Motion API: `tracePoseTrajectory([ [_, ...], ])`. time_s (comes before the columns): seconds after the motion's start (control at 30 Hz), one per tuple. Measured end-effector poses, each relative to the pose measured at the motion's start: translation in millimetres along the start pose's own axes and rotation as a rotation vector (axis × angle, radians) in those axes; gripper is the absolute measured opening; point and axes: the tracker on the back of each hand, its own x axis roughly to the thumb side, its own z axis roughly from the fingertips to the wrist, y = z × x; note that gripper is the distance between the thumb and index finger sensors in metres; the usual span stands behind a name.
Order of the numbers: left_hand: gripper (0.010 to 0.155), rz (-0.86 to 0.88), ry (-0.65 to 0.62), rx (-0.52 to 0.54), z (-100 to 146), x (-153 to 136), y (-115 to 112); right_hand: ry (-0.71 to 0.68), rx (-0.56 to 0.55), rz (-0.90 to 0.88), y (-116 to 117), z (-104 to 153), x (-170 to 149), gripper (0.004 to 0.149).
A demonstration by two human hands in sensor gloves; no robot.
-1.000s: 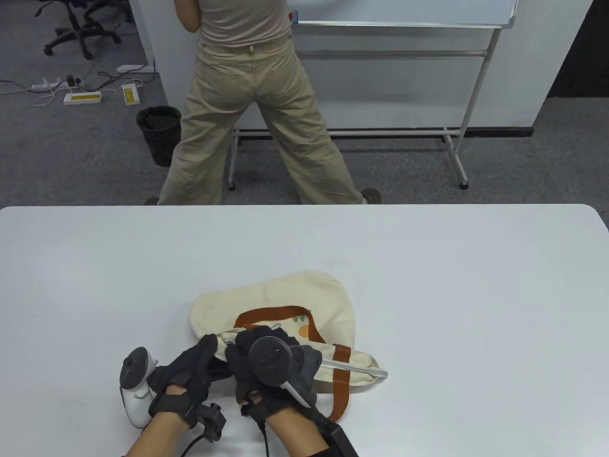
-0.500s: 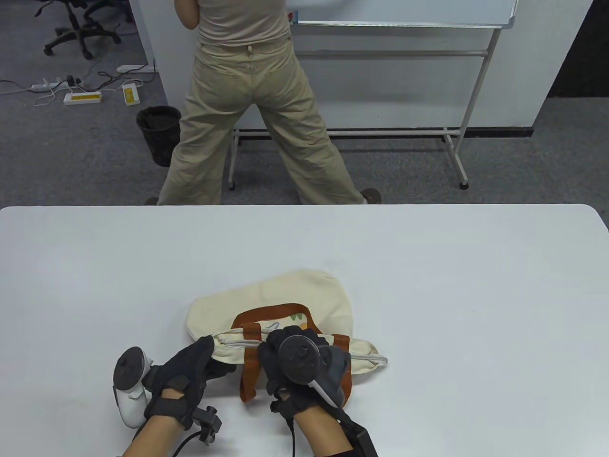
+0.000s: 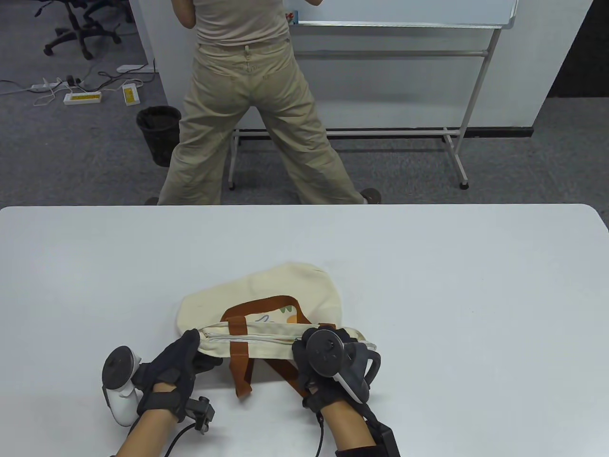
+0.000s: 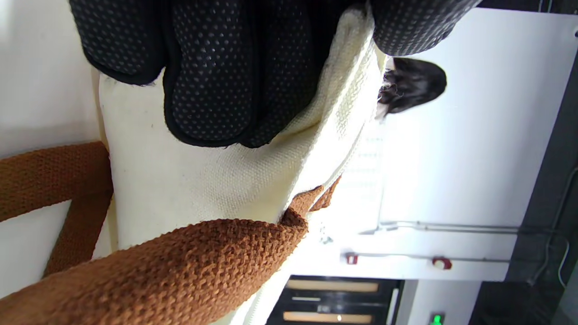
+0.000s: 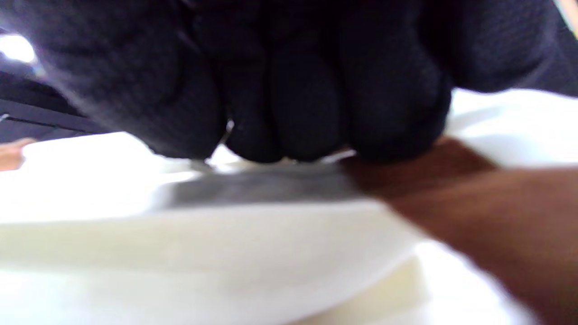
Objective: Unzip the canvas bag
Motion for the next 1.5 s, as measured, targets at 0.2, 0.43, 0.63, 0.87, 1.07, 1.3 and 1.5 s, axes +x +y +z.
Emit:
tracePoseTrajectory([
  [0.2,0.054,-0.008,0.006,0.040,-1.6,-1.9,10.7,0.071,0.018,0.017,-4.6,-4.5,-18.9,0.040],
  [0.43,0.054,0.003,0.006,0.069,-2.9,1.4,17.9,0.160,0.024,0.039,-18.8,-9.7,-42.2,0.040],
  [0.63,0.053,0.035,0.017,0.114,-2.8,-0.9,30.6,0.274,0.034,0.018,-26.9,-12.4,-70.0,0.040],
  [0.87,0.053,0.040,0.018,0.134,-2.4,0.8,38.7,0.385,0.085,-0.042,-20.6,-12.6,-98.5,0.040],
  [1.07,0.053,0.072,0.024,0.149,-2.0,0.7,39.3,0.253,-0.021,-0.085,-29.2,-11.8,-80.0,0.062],
  [1.3,0.053,0.078,0.032,0.145,-3.1,-0.9,38.1,-0.043,0.179,-0.248,2.0,-13.9,-46.8,0.081],
  [1.5,0.053,0.060,0.020,0.133,-2.0,-1.0,39.5,-0.085,0.296,-0.169,28.8,-17.3,-28.8,0.077],
])
